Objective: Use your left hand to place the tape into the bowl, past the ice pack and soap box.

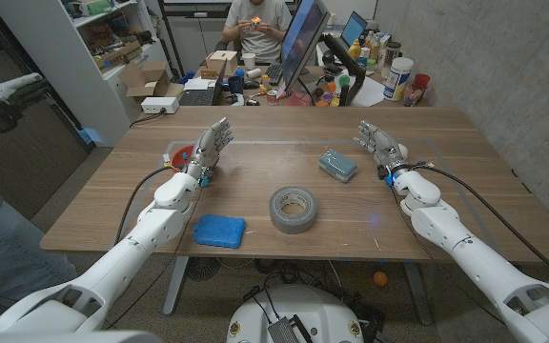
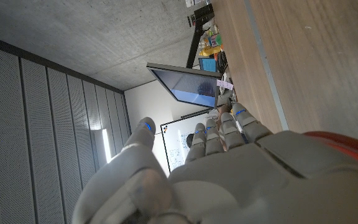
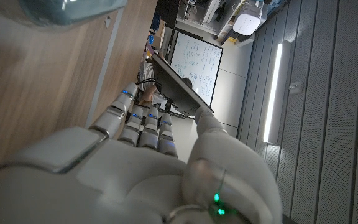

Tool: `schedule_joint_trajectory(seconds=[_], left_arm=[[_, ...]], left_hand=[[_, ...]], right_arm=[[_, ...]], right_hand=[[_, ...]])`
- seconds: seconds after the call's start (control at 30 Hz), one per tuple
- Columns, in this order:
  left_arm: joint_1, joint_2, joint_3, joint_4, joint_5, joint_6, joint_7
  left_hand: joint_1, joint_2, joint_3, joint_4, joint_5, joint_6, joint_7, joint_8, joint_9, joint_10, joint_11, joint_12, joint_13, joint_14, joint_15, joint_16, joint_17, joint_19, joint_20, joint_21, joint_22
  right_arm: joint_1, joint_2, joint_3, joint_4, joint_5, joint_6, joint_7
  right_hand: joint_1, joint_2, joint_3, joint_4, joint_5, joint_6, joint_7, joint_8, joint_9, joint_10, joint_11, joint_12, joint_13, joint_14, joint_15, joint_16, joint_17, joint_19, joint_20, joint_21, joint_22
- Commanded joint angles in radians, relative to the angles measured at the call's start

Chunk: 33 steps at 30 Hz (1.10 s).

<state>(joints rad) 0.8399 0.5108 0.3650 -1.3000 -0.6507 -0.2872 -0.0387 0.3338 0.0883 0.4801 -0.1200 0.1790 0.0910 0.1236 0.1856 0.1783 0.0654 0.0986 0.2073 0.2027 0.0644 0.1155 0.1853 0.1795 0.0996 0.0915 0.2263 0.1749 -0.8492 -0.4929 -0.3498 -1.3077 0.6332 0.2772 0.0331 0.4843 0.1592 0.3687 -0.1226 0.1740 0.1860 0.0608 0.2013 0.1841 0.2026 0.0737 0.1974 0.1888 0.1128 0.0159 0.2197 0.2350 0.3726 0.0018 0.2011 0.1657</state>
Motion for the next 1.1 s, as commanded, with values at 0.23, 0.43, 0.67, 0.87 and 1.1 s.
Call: schedule_joint_trajectory(seconds=[0.23,0.43,0.67,0.87,1.1], left_arm=[[0.011,-0.004,-0.021,-0.014,0.004,0.018,-0.010],[0.011,-0.003,-0.018,-0.019,0.016,0.028,-0.005],[0.009,0.009,-0.007,-0.033,0.035,0.040,-0.014],[0.001,0.026,0.001,-0.050,0.053,0.051,-0.023],[-0.024,0.064,0.020,-0.088,0.084,0.081,-0.055]], left_hand=[[0.010,0.003,0.006,0.000,0.005,0.010,0.027,0.006,0.003,0.011,0.005,0.010,0.002,0.012,0.001,0.008,0.004,0.006,0.006,0.001,0.004],[0.013,0.005,0.008,-0.002,0.006,0.016,0.026,0.008,0.003,0.015,0.003,0.011,0.002,0.014,-0.001,0.008,0.004,0.008,0.005,0.000,0.004],[0.019,0.011,0.013,-0.006,0.008,0.018,0.025,0.008,0.003,0.015,0.004,0.011,0.002,0.015,-0.001,0.008,0.003,0.009,0.004,-0.001,0.004],[0.030,0.018,0.019,-0.012,0.011,0.018,0.027,0.007,0.003,0.015,0.004,0.011,0.002,0.015,0.003,0.006,0.002,0.009,0.010,-0.004,0.004],[0.043,0.030,0.028,-0.018,0.015,0.020,0.026,0.008,0.003,0.018,0.003,0.012,0.002,0.017,0.002,0.006,0.002,0.009,0.012,-0.006,0.004]], right_arm=[[-0.031,0.059,0.077,-0.026,-0.066,-0.041,0.027],[-0.040,0.073,0.096,-0.032,-0.079,-0.041,0.025],[-0.048,0.082,0.116,-0.041,-0.094,-0.028,0.014],[-0.059,0.078,0.132,-0.069,-0.107,-0.007,0.006],[-0.069,0.072,0.144,-0.093,-0.126,0.018,-0.020]], right_hand=[[0.009,0.007,0.005,0.001,0.006,0.009,0.002,0.005,0.005,0.008,0.001,0.004,0.002,0.008,0.001,0.004,0.003,0.004,0.001,0.002,0.005],[0.008,0.007,0.005,0.001,0.006,0.010,0.003,0.004,0.005,0.009,0.002,0.004,0.002,0.008,0.003,0.004,0.003,0.002,0.001,0.001,0.005],[0.008,0.007,0.004,0.002,0.006,0.011,0.001,0.004,0.005,0.009,0.002,0.004,0.002,0.008,0.003,0.004,0.003,0.002,0.003,0.000,0.005],[0.008,0.006,0.004,0.002,0.006,0.012,-0.001,0.003,0.005,0.009,0.002,0.003,0.002,0.008,0.003,0.004,0.002,0.003,0.004,-0.001,0.005],[0.007,0.004,0.002,0.002,0.006,0.015,0.000,0.004,0.006,0.008,0.003,0.003,0.002,0.009,0.004,0.004,0.002,0.003,0.004,-0.001,0.005]])
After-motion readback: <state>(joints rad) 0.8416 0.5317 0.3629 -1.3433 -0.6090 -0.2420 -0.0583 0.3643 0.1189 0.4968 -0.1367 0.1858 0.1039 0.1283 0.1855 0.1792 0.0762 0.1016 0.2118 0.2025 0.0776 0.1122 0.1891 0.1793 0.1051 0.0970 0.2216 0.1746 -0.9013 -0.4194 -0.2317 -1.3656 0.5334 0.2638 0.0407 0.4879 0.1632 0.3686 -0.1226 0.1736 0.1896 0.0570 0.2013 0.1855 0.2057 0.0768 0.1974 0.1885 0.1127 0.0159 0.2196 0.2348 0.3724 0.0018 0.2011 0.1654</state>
